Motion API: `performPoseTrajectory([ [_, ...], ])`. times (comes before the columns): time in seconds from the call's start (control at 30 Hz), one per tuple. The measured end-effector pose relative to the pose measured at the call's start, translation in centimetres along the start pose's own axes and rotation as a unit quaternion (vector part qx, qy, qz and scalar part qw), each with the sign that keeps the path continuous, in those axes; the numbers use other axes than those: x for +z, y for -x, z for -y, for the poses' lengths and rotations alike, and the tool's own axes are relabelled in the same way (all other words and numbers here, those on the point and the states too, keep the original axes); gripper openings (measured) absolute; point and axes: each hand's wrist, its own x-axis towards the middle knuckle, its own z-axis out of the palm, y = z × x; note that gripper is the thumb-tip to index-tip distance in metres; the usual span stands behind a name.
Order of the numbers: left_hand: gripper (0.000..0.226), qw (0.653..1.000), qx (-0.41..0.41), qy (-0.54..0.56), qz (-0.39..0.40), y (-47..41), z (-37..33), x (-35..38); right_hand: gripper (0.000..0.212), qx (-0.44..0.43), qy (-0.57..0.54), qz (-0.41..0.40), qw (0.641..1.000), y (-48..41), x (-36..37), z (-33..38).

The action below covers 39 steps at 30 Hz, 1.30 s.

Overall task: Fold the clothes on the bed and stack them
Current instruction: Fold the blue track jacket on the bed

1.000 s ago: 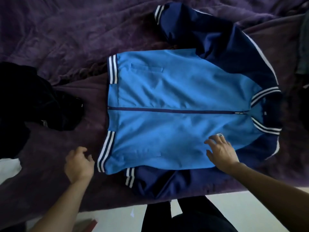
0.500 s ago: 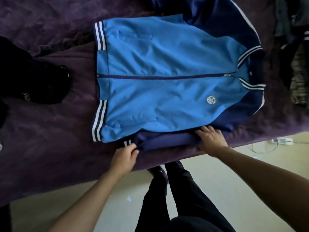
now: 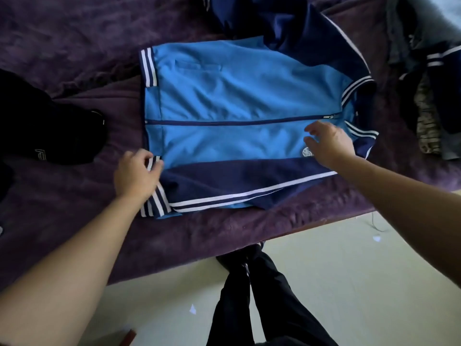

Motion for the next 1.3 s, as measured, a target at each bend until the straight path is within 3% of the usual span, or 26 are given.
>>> performPoseTrajectory([
  [0.1, 0.067, 0.991, 0.045, -0.072, 0.102, 3.3, 0.9, 3.8, 0.052, -0.048, 0.098, 0.055, 0.992, 2.0, 2.4, -2.1],
  [0.17, 0.078, 0.990, 0.005, -0.078, 0.121, 4.7, 2.5, 6.2, 0.071, -0.047, 0.169, 0.125, 0.977, 3.3, 4.3, -4.4],
  [0.2, 0.077, 0.991, -0.021, -0.061, 0.117, 4.9, 3.2, 7.2, 0.068, -0.042, 0.194, 0.147, 0.969, 3.7, 5.2, -5.6],
  [0.27, 0.069, 0.995, -0.039, -0.015, 0.093, 4.8, 3.8, 8.1, 0.040, -0.028, 0.191, 0.136, 0.972, 3.9, 6.2, -7.1],
  [0.33, 0.062, 0.999, -0.004, 0.013, 0.046, 4.0, 3.9, 7.9, 0.020, 0.003, 0.114, 0.087, 0.990, 3.0, 6.2, -7.5],
  [0.47, 0.059, 0.993, 0.081, -0.030, -0.083, 0.4, 2.8, 5.7, 0.040, 0.040, -0.001, 0.057, 0.998, -2.2, 3.4, -6.7],
  [0.5, 0.066, 0.991, 0.112, -0.056, -0.052, -0.2, 2.4, 5.3, 0.044, 0.042, -0.013, 0.055, 0.998, -3.4, 2.5, -6.5],
  [0.57, 0.087, 0.967, 0.174, -0.165, 0.082, -0.7, 2.1, 5.8, 0.042, 0.042, 0.001, 0.047, 0.998, -4.7, 1.2, -5.8],
  [0.63, 0.082, 0.944, 0.188, -0.215, 0.163, -0.3, 2.3, 6.8, 0.036, 0.036, 0.034, 0.029, 0.998, -5.0, 1.4, -5.9],
  [0.7, 0.044, 0.976, 0.139, -0.106, 0.127, 0.0, 2.0, 6.3, 0.035, 0.016, 0.031, 0.016, 0.999, -4.4, 2.3, -6.4],
  [0.77, 0.023, 0.988, 0.030, 0.059, 0.137, -0.1, 1.2, 4.4, 0.037, 0.009, 0.018, 0.013, 1.000, -3.4, 2.7, -7.1],
  [0.83, 0.014, 0.956, -0.066, 0.154, 0.240, -0.3, 0.5, 1.7, 0.038, 0.007, 0.029, 0.008, 1.000, -2.6, 2.2, -7.1],
  [0.93, 0.007, 0.876, -0.201, 0.206, 0.387, -0.2, 0.0, -1.6, 0.037, 0.008, 0.056, -0.036, 0.998, -3.5, 1.1, -5.3],
  [0.97, 0.009, 0.866, -0.222, 0.198, 0.402, -0.4, 0.3, -1.8, 0.035, 0.013, 0.062, -0.054, 0.997, -4.1, 0.9, -4.3],
  [1.03, 0.021, 0.909, -0.184, 0.106, 0.358, -1.5, 1.5, -1.0, 0.034, 0.000, 0.073, -0.068, 0.995, -5.1, 1.2, -2.0],
  [1.1, 0.036, 0.974, -0.082, -0.058, 0.203, -2.3, 2.7, 0.5, 0.034, -0.063, 0.069, -0.082, 0.992, -4.4, 2.2, 0.5],
  [1.13, 0.042, 0.984, -0.032, -0.121, 0.130, -2.0, 3.1, 1.4, 0.032, -0.107, 0.050, -0.093, 0.989, -3.2, 3.1, 1.7],
  [1.2, 0.049, 0.984, 0.070, -0.151, 0.058, -0.2, 3.0, 3.4, 0.036, -0.200, 0.022, -0.074, 0.977, 0.8, 5.9, 3.5],
  [1.3, 0.071, 0.960, 0.153, -0.208, 0.103, 2.6, 3.4, 6.7, 0.050, -0.314, 0.096, 0.042, 0.943, 7.5, 12.1, 4.0],
])
